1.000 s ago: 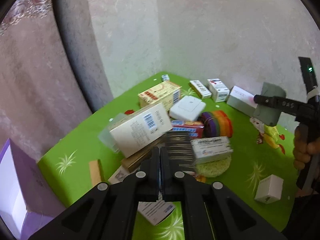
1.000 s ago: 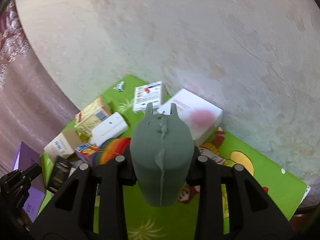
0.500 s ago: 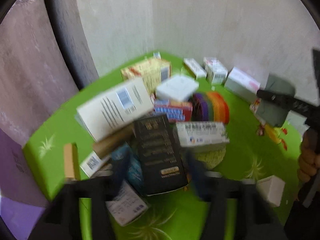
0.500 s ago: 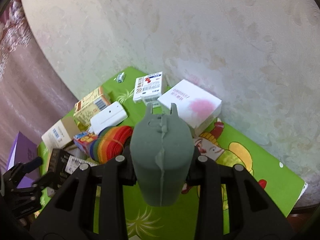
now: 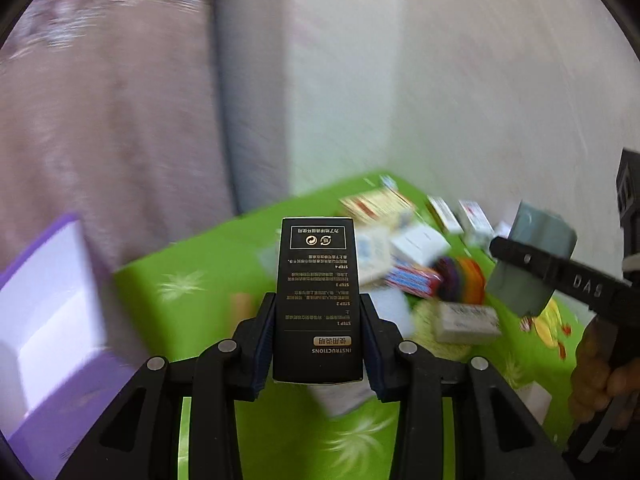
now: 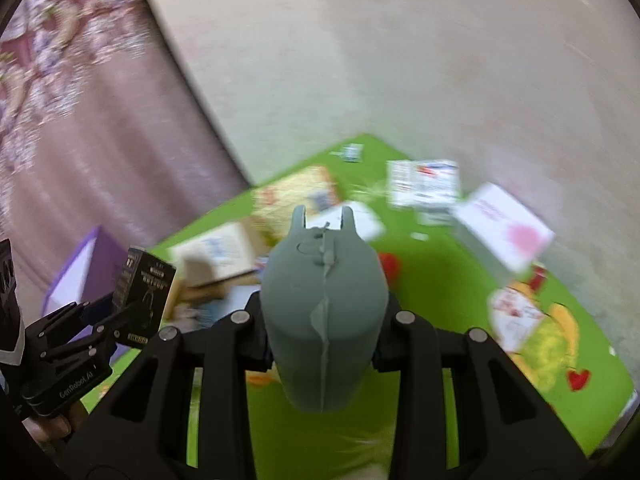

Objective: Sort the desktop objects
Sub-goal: 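Carry black box and blue-green case into the purple box and release both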

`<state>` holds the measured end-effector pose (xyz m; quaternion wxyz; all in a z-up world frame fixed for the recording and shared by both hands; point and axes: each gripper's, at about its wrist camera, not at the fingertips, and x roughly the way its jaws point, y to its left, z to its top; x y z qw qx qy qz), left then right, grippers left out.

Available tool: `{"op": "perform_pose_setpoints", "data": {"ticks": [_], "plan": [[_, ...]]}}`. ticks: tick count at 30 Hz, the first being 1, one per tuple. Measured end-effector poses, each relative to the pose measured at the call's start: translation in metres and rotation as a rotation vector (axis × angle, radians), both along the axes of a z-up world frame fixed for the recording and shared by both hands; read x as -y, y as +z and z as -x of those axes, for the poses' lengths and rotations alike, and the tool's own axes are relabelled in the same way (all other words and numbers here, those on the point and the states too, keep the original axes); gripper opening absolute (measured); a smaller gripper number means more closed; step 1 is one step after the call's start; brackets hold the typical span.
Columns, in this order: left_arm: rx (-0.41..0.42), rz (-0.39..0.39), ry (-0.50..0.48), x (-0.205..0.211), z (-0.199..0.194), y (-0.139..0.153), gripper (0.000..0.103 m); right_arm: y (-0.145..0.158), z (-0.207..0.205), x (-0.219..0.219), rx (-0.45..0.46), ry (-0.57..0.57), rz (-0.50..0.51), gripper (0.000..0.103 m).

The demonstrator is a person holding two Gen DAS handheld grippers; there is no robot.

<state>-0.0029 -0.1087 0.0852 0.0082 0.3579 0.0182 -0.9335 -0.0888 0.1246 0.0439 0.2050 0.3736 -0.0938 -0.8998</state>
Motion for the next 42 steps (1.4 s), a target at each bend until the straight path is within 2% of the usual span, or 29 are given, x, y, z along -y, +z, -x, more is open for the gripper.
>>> {"op": "perform_pose_setpoints", "data": {"ticks": [8, 15, 23, 29, 31, 32, 33, 35, 36, 37, 39, 42], "plan": [[-0.101, 0.015, 0.332, 0.103, -0.055, 0.035, 0.039, 0.048, -0.018, 0.113, -0.129, 0.259, 0.027, 0.036], [-0.110, 0.009, 0.491, 0.162, -0.082, 0.037, 0.039, 0.059, -0.037, 0.211, -0.184, 0.463, 0.010, 0.036], [-0.083, -0.016, 0.590, 0.208, -0.091, 0.017, 0.039, 0.036, -0.042, 0.311, -0.160, 0.657, -0.031, 0.036], [-0.003, -0.026, 0.599, 0.229, -0.077, -0.009, 0.041, -0.001, -0.030, 0.367, -0.121, 0.770, -0.121, 0.037], [0.026, -0.028, 0.598, 0.233, -0.076, -0.018, 0.045, -0.011, -0.031, 0.374, -0.115, 0.801, -0.167, 0.043], [0.032, -0.028, 0.594, 0.234, -0.076, -0.021, 0.053, -0.011, -0.034, 0.371, -0.141, 0.816, -0.168, 0.047], [0.035, -0.025, 0.594, 0.235, -0.077, -0.025, 0.057, -0.009, -0.037, 0.368, -0.163, 0.820, -0.175, 0.064], [0.047, -0.026, 0.591, 0.236, -0.079, -0.029, 0.057, -0.001, -0.043, 0.358, -0.204, 0.817, -0.160, 0.071], [0.052, -0.029, 0.586, 0.235, -0.079, -0.030, 0.057, 0.003, -0.045, 0.354, -0.236, 0.781, -0.174, 0.078], [0.058, -0.030, 0.581, 0.235, -0.078, -0.032, 0.057, 0.007, -0.046, 0.347, -0.281, 0.727, -0.184, 0.080], [0.071, -0.024, 0.567, 0.234, -0.077, -0.036, 0.057, 0.010, -0.044, 0.340, -0.308, 0.675, -0.177, 0.080], [0.081, -0.025, 0.555, 0.227, -0.077, -0.039, 0.057, -0.005, -0.037, 0.350, -0.277, 0.610, -0.314, 0.080]]}}
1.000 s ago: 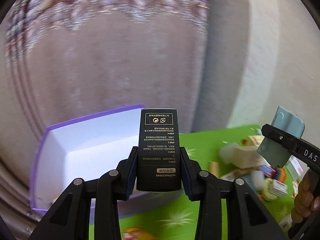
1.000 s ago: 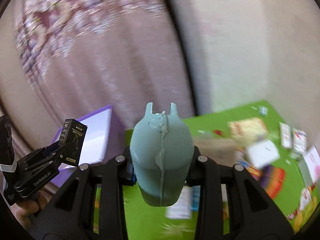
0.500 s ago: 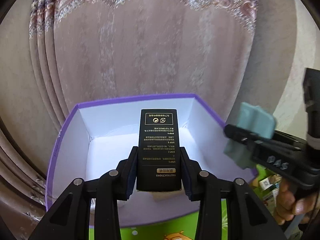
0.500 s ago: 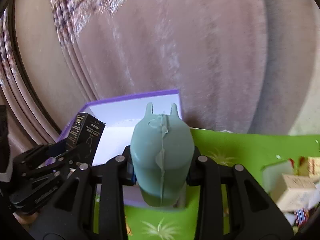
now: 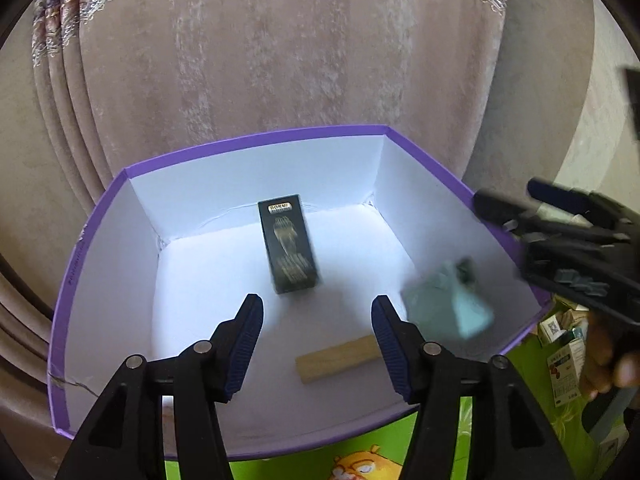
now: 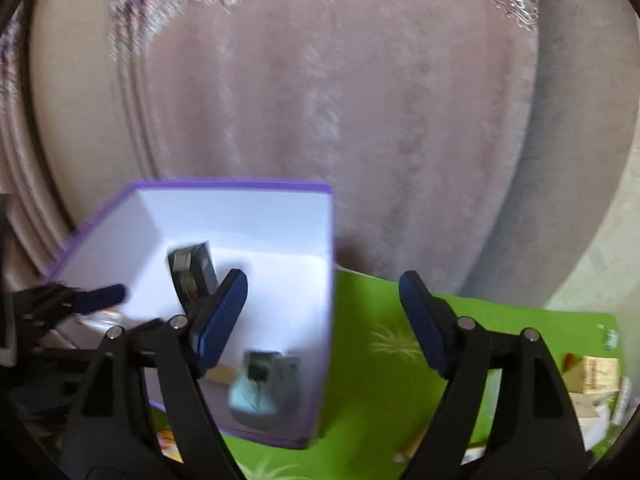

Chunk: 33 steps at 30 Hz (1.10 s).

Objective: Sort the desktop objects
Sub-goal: 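Carry black box and blue-green case into the purple box and release both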

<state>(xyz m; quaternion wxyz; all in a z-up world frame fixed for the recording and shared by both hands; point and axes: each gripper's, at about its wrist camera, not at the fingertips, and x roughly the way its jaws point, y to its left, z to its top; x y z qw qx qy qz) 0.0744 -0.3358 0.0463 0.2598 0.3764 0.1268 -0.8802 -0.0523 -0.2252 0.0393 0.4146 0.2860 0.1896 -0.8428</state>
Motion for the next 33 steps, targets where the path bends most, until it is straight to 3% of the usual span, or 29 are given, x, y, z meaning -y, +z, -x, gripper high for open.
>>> {"op": "perform_pose_setpoints", "data": {"ticks": [2, 3, 5, 7, 10, 17, 26, 29, 31, 33], "plan": [[0.006, -0.008, -0.004, 0.001, -0.001, 0.001, 0.057, -0.013, 0.010, 0.006, 0.037, -0.035, -0.045, 0.072], [0.016, -0.015, -0.008, 0.000, -0.001, 0.001, 0.057, -0.018, 0.014, 0.010, 0.056, -0.043, -0.061, 0.064], [0.031, -0.037, -0.014, 0.001, -0.002, 0.003, 0.056, -0.032, 0.019, 0.017, 0.098, -0.036, -0.111, 0.046], [0.045, -0.062, -0.017, 0.002, -0.004, 0.002, 0.056, -0.044, 0.019, 0.021, 0.178, 0.019, -0.142, 0.020], [0.050, -0.104, -0.028, 0.002, -0.008, 0.002, 0.055, -0.051, 0.007, 0.020, 0.190, 0.055, -0.162, 0.007], [0.052, -0.122, -0.053, -0.024, -0.034, 0.001, 0.055, -0.049, -0.008, -0.015, 0.248, 0.079, -0.141, 0.010], [0.025, -0.115, -0.044, -0.086, -0.087, -0.005, 0.061, -0.044, -0.058, -0.099, 0.285, 0.108, -0.082, 0.019], [-0.010, -0.097, 0.001, -0.097, -0.098, 0.001, 0.068, -0.035, -0.070, -0.118, 0.272, 0.129, -0.028, 0.033], [-0.045, -0.065, 0.025, -0.107, -0.104, 0.013, 0.074, -0.022, -0.074, -0.137, 0.231, 0.117, 0.025, 0.071], [-0.082, -0.021, 0.022, -0.122, -0.106, 0.025, 0.078, -0.008, -0.076, -0.163, 0.188, 0.106, 0.087, 0.079]]}}
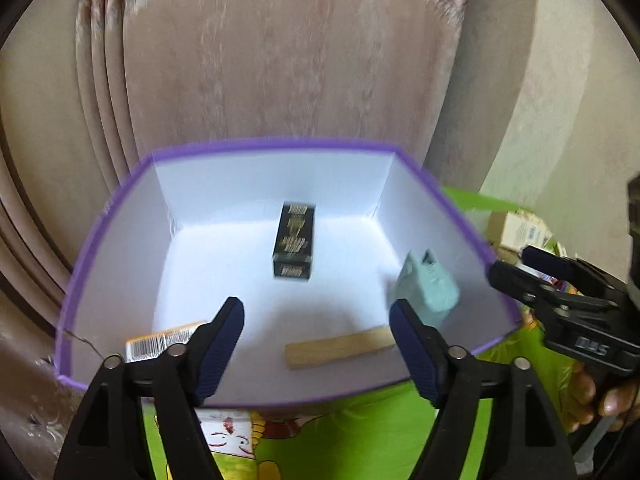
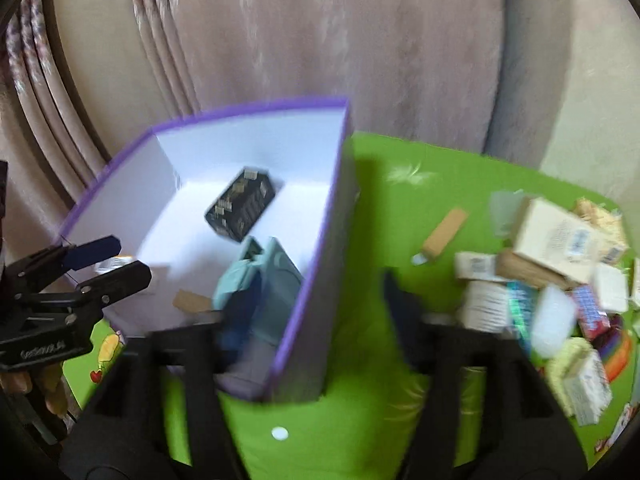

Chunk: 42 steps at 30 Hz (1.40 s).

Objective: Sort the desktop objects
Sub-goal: 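Carry black box and blue-green case into the purple box and release both, then grasp the white medicine box with the left tool while the right tool grasps a white box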

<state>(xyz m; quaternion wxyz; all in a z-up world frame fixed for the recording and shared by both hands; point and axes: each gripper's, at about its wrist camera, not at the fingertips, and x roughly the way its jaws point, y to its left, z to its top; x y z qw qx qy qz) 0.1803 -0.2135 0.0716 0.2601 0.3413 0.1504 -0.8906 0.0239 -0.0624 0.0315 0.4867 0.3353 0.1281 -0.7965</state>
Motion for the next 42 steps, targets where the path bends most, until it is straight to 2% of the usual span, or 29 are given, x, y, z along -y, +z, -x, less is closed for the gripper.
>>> {"op": "perform_pose_setpoints", "data": {"ticks": [5, 7, 10, 13, 16, 19, 22, 28, 30, 32, 34, 35, 39, 42], "plan": [[-0.072, 0.067, -0.083, -0.041, 0.009, 0.026, 0.080, 0.025, 0.007, -0.076, -0.056, -0.051, 0.064, 0.082], [-0.092, 0.085, -0.144, -0.063, 0.023, 0.031, 0.080, 0.025, 0.014, -0.108, -0.085, -0.089, 0.050, 0.084], [-0.099, 0.110, -0.244, -0.100, 0.046, 0.033, 0.081, 0.019, 0.024, -0.159, -0.107, -0.164, 0.002, 0.085], [-0.094, 0.131, -0.344, -0.136, 0.071, 0.028, 0.081, 0.004, 0.036, -0.209, -0.075, -0.241, -0.055, 0.087], [-0.061, 0.116, -0.396, -0.159, 0.093, 0.015, 0.081, -0.022, 0.038, -0.237, -0.025, -0.267, -0.113, 0.088], [0.010, 0.058, -0.382, -0.171, 0.117, -0.007, 0.081, -0.043, 0.033, -0.249, 0.028, -0.262, -0.144, 0.089], [0.058, 0.026, -0.366, -0.171, 0.128, -0.027, 0.081, -0.055, 0.029, -0.252, 0.095, -0.244, -0.122, 0.093], [0.144, 0.003, -0.324, -0.161, 0.154, -0.056, 0.076, -0.079, 0.027, -0.239, 0.094, -0.269, -0.185, 0.093], [0.183, 0.012, -0.303, -0.159, 0.165, -0.066, 0.066, -0.086, 0.029, -0.238, 0.101, -0.279, -0.196, 0.093], [0.203, -0.016, -0.293, -0.155, 0.175, -0.075, 0.059, -0.091, 0.033, -0.239, 0.112, -0.283, -0.205, 0.092], [0.220, -0.030, -0.288, -0.153, 0.182, -0.083, 0.049, -0.095, 0.037, -0.240, 0.119, -0.267, -0.217, 0.082], [0.225, -0.032, -0.287, -0.152, 0.184, -0.085, 0.043, -0.096, 0.038, -0.241, 0.119, -0.268, -0.217, 0.080], [0.232, -0.030, -0.290, -0.153, 0.186, -0.086, 0.042, -0.093, 0.046, -0.243, 0.113, -0.266, -0.210, 0.045], [0.212, -0.026, -0.294, -0.154, 0.181, -0.080, 0.041, -0.090, 0.056, -0.248, 0.173, -0.267, -0.176, 0.045]]}}
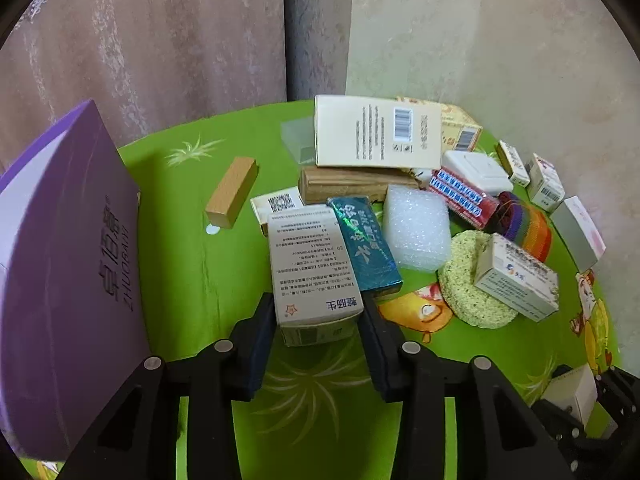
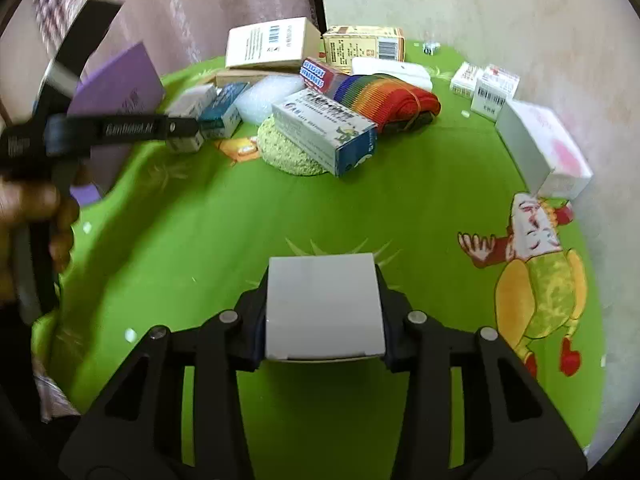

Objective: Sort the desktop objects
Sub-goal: 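Grasp the white medicine box with the left tool while the right tool grasps a white box, then carry both white boxes into the purple box and release them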

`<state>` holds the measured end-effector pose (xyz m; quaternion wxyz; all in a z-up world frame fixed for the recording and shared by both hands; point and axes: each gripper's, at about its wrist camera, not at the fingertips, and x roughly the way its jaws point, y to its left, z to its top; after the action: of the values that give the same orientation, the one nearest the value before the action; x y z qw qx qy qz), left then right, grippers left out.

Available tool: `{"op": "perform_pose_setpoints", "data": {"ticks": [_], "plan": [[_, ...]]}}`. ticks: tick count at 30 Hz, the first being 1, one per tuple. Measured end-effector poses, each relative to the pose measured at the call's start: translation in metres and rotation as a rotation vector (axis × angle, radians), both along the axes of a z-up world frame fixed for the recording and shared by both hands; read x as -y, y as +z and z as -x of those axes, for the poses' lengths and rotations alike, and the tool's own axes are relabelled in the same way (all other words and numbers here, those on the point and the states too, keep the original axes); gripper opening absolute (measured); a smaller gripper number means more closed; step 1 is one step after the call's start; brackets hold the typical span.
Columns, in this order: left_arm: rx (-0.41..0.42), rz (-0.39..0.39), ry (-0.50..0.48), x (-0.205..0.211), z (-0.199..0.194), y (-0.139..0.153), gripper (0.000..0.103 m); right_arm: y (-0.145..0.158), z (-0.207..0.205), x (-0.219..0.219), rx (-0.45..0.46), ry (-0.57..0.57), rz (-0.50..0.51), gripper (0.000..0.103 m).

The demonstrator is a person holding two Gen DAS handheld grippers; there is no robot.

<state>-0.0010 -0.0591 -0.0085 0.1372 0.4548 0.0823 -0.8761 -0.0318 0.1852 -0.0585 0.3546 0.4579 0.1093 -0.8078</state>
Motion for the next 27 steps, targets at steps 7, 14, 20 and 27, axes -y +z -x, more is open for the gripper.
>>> {"op": "perform_pose_setpoints", "data": {"ticks": [7, 14, 20, 27], "plan": [[-0.089, 0.006, -0.017, -0.002, -0.018, 0.029, 0.040, 0.017, 0.002, 0.001, -0.024, -0.009, 0.032, 0.045], [-0.193, -0.007, -0.051, -0.005, -0.040, 0.061, 0.040, 0.043, 0.003, 0.014, -0.064, 0.008, 0.091, 0.045], [-0.315, 0.004, 0.001, 0.010, -0.072, 0.100, 0.040, 0.067, -0.001, 0.042, -0.116, 0.069, 0.147, 0.045], [-0.394, 0.048, 0.180, 0.067, -0.115, 0.127, 0.040, 0.109, -0.010, 0.102, -0.181, 0.175, 0.248, 0.045]]}}
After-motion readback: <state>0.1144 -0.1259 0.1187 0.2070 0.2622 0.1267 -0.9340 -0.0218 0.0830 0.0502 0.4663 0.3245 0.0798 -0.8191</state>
